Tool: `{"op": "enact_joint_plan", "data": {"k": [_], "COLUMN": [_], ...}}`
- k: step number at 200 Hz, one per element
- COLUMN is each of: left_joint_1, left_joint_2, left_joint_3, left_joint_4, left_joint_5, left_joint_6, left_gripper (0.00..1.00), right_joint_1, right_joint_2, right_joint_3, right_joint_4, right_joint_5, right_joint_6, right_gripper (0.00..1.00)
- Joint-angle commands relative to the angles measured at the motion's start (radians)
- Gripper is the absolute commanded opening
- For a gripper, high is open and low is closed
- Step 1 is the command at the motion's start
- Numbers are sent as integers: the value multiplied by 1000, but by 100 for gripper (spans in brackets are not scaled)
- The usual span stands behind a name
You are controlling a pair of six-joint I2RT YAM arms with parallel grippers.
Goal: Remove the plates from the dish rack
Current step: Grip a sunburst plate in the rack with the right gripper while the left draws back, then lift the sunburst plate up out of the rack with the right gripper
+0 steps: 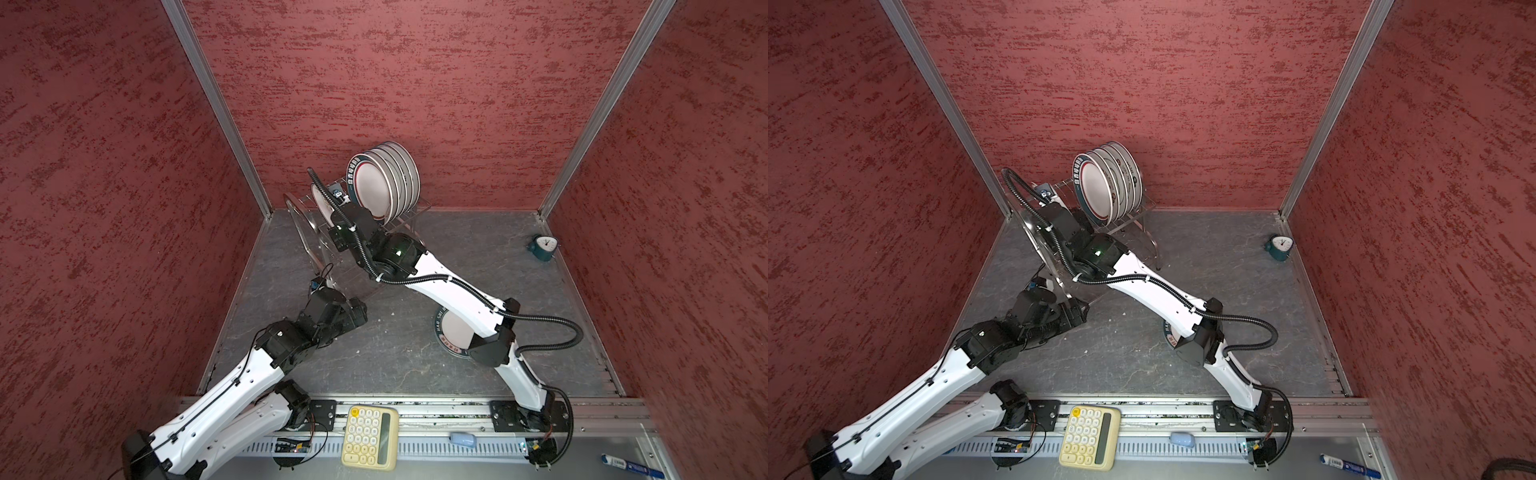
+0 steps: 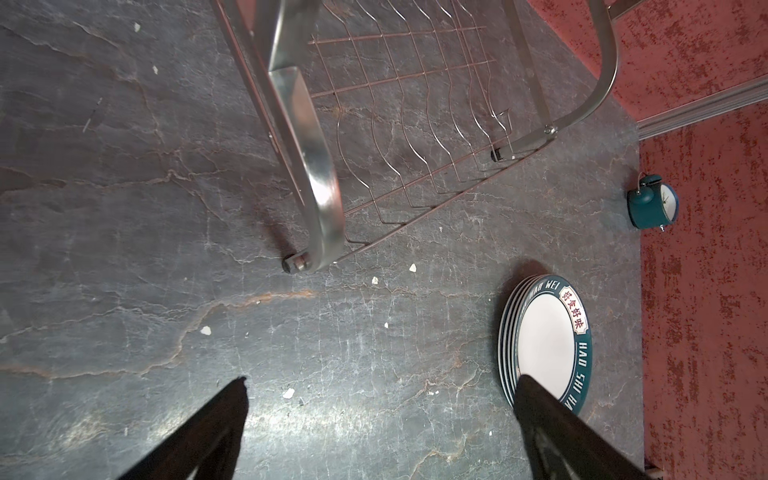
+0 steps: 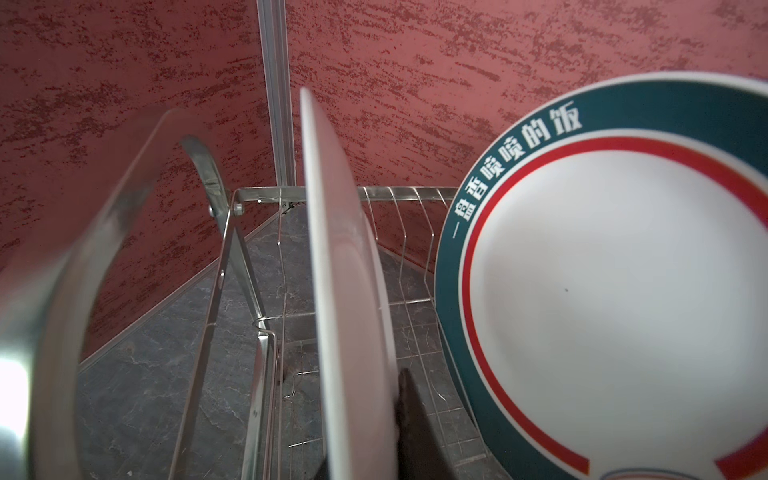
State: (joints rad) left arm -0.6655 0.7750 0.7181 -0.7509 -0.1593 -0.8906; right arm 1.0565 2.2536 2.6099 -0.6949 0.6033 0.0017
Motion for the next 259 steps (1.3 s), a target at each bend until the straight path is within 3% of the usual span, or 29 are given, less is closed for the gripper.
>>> {"op": "enact_joint_plan", "data": {"k": [1,37,56,121,154,195,235,259], "left_joint_1": [8,9,8,7,2,-34,-115,-186], "left_joint_2": [-28,-32,-30,-24,-19,-12,35,89], "left_joint_3": [-5,-3,4,24,31,44,42,52], "left_joint_4": [-15,-21,-29,-28,-19,19,133,217], "left_joint_5": [-22,-24,-34,-40,-41,-46,-24,-30], "left_joint_6": [-8,17,27,43,61,93,120,141], "left_gripper": [99,99,99,99,99,99,99,99], "right_joint_1": [3,7,17,18,18,16,1,-71], "right_joint_2": [-4,-16,-33,-140,-218,-442,-792,-1052], "right_joint_3": [-20,-29,-53,-77,-97,-246,-618,-910], "right_joint_4": [67,123,202,412,420,284,126,39], "right_joint_5": [-7,30,106,207,221,166,147,119], "right_joint_6": [-38,-82,-159,-352,-374,-190,81,297], "right_gripper": [4,0,0,0,0,0,0,0]}}
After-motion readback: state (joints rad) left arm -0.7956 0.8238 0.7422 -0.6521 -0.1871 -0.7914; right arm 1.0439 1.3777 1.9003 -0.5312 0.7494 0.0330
